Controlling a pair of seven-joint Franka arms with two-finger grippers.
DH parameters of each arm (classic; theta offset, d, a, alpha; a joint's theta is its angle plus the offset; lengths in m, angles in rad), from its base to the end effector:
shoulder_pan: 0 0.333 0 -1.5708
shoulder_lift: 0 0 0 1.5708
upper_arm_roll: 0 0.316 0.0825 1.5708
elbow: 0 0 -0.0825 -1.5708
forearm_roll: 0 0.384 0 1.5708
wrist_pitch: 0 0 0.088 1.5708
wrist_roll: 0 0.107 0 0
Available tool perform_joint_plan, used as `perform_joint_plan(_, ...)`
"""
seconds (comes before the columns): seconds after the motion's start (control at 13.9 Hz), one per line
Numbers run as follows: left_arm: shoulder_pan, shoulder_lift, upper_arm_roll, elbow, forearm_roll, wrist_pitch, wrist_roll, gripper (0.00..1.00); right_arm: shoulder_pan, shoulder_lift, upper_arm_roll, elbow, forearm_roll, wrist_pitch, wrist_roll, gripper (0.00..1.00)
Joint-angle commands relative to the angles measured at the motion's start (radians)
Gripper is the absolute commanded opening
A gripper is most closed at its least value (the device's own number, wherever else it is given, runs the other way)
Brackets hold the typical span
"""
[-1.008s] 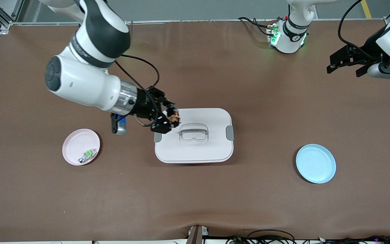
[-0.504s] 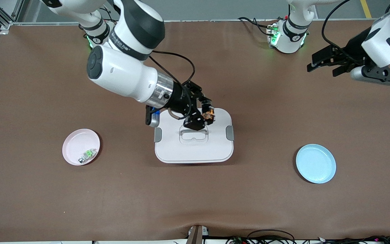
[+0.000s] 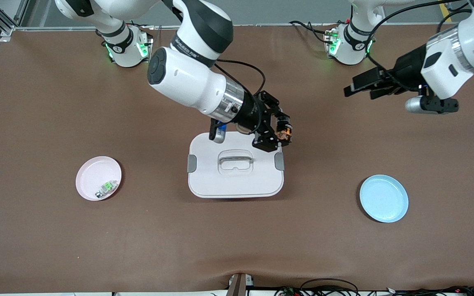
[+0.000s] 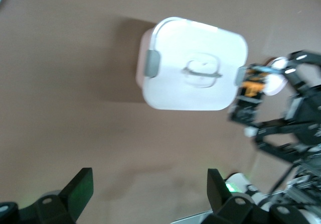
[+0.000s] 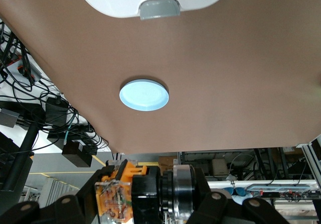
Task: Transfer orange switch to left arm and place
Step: 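Carry the switch over the white box while the left gripper approaches, then grasp the switch with the left gripper from the right gripper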
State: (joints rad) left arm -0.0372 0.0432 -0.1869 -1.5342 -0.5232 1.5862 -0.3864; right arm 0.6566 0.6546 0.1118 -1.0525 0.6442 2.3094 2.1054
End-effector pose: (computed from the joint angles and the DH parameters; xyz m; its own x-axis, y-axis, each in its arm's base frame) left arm 0.5440 -0.1756 0.6339 0.9758 0.1184 -0.1840 0.1934 -0.8601 0.4720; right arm 0.5761 0.5297 0.5314 -0.0592 -0.6413 -0.7650 -0.9931 0.1154 -0.0198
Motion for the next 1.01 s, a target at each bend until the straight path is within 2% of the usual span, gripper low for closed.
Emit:
perform_joint_plan(0.0, -0.013, 0.026, -0.017, 0.016, -0.044, 0.069, -0.031, 1.0, -0.003, 0.033, 0.031, 0.06, 0.014, 0.015, 0.034, 0.0)
perform_joint_plan(0.14, -0.029, 0.056, -0.017, 0.017, -0.038, 0.093, -0.005, 1.0, -0.003, 0.034, 0.042, 0.06, 0.014, 0.027, 0.05, 0.0)
perform_joint_plan(0.43, -0.069, 0.144, -0.022, 0.101, -0.041, 0.161, 0.079, 1.0, 0.017, 0.034, 0.043, 0.062, 0.014, 0.03, 0.068, 0.0)
perform_joint_plan(0.79, -0.09, 0.165, -0.029, 0.101, -0.072, 0.199, 0.222, 1.0, 0.031, 0.036, 0.043, 0.068, 0.014, 0.068, 0.073, 0.0)
perform_joint_plan(0.94, -0.089, 0.164, -0.029, 0.097, -0.095, 0.198, 0.28, 0.97, 0.032, 0.04, 0.045, 0.081, 0.014, 0.068, 0.076, 0.0)
